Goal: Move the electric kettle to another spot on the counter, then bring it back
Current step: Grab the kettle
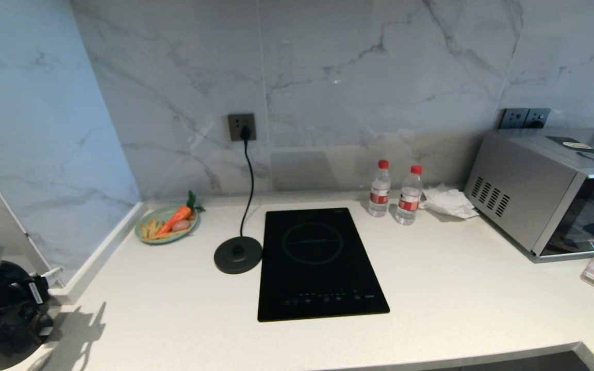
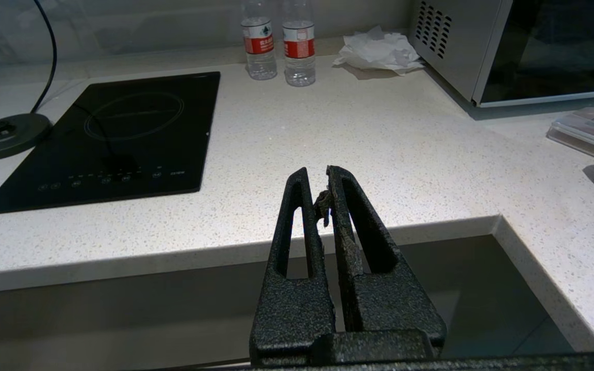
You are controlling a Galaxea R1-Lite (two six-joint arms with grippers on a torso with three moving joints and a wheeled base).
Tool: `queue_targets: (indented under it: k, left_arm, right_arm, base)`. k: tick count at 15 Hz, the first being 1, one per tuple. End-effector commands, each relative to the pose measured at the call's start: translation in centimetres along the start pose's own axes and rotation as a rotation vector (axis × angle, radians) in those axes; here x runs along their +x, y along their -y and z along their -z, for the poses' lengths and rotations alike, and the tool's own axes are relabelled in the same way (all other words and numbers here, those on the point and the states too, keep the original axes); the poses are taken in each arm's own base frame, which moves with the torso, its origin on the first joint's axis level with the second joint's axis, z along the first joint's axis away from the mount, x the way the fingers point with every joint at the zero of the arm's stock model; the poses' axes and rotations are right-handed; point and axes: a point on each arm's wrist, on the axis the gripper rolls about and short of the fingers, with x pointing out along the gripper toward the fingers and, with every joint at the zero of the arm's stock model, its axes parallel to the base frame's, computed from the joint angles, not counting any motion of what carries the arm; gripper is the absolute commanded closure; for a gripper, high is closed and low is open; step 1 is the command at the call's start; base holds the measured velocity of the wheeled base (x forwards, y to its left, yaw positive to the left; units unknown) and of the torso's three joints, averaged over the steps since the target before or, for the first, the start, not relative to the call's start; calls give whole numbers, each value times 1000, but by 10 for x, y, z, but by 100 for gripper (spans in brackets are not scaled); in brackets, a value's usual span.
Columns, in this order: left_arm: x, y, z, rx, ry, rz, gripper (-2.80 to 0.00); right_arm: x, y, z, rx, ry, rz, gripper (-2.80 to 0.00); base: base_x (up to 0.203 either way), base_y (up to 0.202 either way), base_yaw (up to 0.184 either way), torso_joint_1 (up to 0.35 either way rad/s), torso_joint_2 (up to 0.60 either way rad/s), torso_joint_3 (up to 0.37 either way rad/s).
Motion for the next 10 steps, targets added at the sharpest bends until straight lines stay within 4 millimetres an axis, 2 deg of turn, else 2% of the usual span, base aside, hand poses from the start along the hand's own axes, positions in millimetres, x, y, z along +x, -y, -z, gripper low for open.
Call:
queue_targets:
  k: [1,7,10]
  left_arm:
    - [1,0,-1,4,7,5,0]
    - [0,4,-7,8,29,14,0]
    - [-12,9,-15,33,104,11,0]
  right_arm:
    - [0,0,0,0,0,0,0]
    - [0,0,0,0,0,0,0]
    - [0,0,0,0,0,0,0]
  base:
    - [0,0,0,0,0,0]
    - [0,0,0,0,0,0]
    - [0,0,0,0,0,0]
